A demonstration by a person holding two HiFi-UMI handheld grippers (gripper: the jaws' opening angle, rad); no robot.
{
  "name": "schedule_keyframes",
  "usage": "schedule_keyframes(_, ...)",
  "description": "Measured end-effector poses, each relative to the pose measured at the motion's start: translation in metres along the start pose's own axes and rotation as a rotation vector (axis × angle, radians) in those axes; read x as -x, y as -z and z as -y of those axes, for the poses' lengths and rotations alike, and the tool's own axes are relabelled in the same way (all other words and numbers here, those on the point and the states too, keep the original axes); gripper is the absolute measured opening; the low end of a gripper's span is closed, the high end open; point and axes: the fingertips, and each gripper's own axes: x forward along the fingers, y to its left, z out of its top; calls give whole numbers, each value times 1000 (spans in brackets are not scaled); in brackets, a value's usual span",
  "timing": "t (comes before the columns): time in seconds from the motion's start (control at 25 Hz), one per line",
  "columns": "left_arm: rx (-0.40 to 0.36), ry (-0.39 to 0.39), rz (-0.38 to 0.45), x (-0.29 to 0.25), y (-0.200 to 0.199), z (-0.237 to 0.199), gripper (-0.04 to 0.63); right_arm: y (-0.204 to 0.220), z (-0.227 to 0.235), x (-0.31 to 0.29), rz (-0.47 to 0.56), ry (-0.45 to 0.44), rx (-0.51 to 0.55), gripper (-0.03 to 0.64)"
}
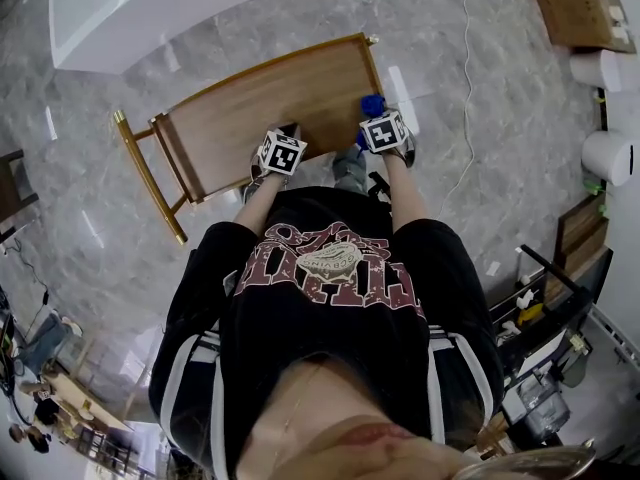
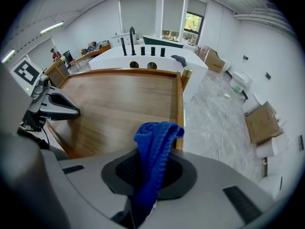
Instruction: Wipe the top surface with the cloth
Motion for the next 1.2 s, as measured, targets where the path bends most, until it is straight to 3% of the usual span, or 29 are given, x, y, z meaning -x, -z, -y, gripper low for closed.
schedule_keyframes(0.24, 23, -40, 54, 17, -1, -12, 49, -22, -14, 7, 58, -13, 37, 64)
schedule_keyframes(0.56, 99, -90, 144, 33, -12, -18, 49, -47, -66, 5, 100, -147, 179, 64)
schedule_keyframes(1.2, 159, -180, 318, 84, -38, -39, 49, -128, -151, 30, 314, -306, 194, 64)
